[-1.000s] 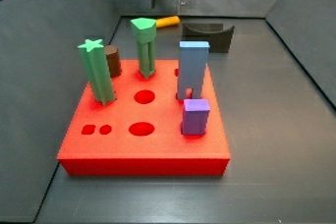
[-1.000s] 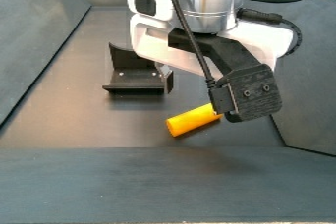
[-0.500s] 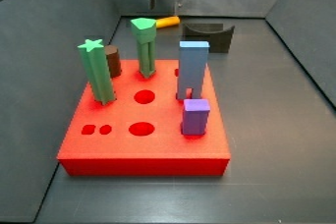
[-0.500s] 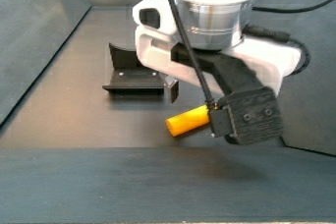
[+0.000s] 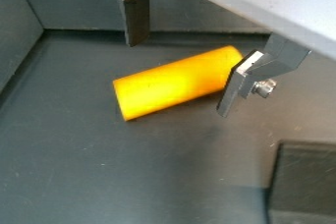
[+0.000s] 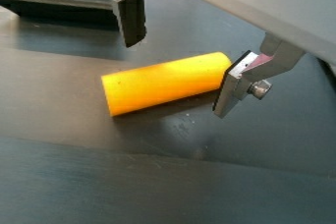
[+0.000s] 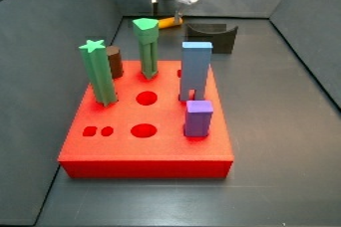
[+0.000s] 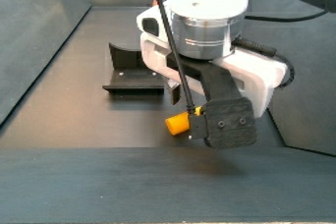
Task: Pick up the oval object. Move up. Place the oval object on the fixture. Regrasp the oval object. Move to above the board. Insert the oval object.
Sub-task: Pick up the oval object.
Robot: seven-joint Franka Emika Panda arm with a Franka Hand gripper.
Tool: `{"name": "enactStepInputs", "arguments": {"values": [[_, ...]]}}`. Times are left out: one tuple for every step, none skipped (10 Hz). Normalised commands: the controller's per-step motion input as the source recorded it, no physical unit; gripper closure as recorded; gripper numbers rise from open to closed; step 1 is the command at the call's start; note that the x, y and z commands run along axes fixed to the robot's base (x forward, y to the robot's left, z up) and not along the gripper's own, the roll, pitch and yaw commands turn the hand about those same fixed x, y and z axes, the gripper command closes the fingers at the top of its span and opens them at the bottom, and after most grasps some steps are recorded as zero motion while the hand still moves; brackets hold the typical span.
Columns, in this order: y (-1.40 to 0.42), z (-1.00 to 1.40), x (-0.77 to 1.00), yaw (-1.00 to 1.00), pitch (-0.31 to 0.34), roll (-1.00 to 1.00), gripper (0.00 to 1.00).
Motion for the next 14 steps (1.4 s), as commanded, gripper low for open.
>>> {"name": "enactStepInputs", "arguments": {"values": [[0.00, -0.25, 0.00, -0.24, -0.307, -0.35, 0.00], [0.00, -0.23, 0.00, -0.25, -0.314, -0.37, 0.00], [0.00, -0.19, 0.00, -0.25, -0.321, -0.39, 0.00], [0.00, -0.05, 0.00, -0.27, -0.360, -0.46, 0.00], [0.01, 0.03, 0.00, -0.33, -0.446, -0.50, 0.00], [0.08, 0.00, 0.00, -0.40, -0.479, -0.50, 0.00], [0.00, -0.36, -0.19, -0.37, -0.404, -0.15, 0.00], [-0.05, -0.54, -0.14, -0.24, -0.341, 0.01, 0.00], [-0.06, -0.43, -0.13, -0.11, -0.409, 0.00, 0.00], [-0.05, -0.30, -0.07, -0.03, -0.379, -0.02, 0.00], [-0.01, -0.24, 0.00, -0.05, -0.267, -0.04, 0.00], [0.00, -0.09, 0.00, 0.00, -0.129, -0.03, 0.00], [0.00, -0.03, 0.00, 0.00, -0.013, 0.00, 0.00], [0.00, 0.00, 0.00, 0.00, 0.000, 0.00, 0.00]]}}
